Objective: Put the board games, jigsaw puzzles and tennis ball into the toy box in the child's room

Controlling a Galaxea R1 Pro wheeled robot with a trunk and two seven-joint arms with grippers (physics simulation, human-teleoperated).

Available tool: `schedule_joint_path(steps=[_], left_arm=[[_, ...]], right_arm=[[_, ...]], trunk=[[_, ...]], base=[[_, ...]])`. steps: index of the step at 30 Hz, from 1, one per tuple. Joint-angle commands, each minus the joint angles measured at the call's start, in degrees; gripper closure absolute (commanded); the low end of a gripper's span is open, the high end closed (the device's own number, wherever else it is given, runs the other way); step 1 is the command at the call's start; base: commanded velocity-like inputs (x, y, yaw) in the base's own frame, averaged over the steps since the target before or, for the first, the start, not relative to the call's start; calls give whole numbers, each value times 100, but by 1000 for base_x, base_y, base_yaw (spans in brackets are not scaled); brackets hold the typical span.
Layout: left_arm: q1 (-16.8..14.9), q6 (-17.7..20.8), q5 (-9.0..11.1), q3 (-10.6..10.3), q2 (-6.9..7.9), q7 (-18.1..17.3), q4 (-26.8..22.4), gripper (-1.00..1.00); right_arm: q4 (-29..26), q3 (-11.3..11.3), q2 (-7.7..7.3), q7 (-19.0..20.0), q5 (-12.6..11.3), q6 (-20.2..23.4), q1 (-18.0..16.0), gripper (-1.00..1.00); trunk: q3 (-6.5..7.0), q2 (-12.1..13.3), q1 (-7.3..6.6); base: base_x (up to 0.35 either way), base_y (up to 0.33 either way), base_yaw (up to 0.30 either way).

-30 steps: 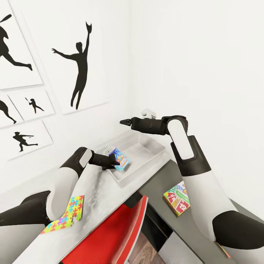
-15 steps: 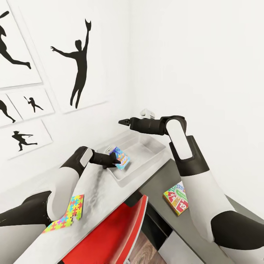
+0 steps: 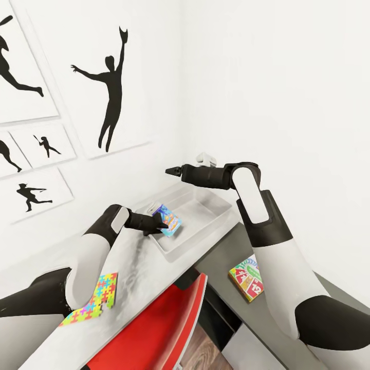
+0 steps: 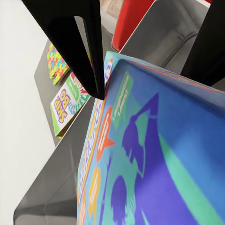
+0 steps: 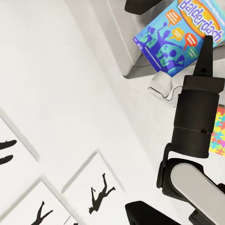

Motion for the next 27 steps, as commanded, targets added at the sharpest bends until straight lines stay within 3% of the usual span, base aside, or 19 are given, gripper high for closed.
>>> schedule_joint_path(steps=[1, 27], left_arm=[[-5, 36, -10, 39, -5, -6, -4, 100], [-5, 82, -18, 13, -1, 35, -4, 100]], right_arm=[[-3, 1, 1, -60, -57, 14, -6, -100], [137, 18, 25, -60, -57, 14, -7, -100]], trunk=[[-12, -12, 3], [-12, -12, 3]], base=[[0, 0, 0], [0, 0, 0]])
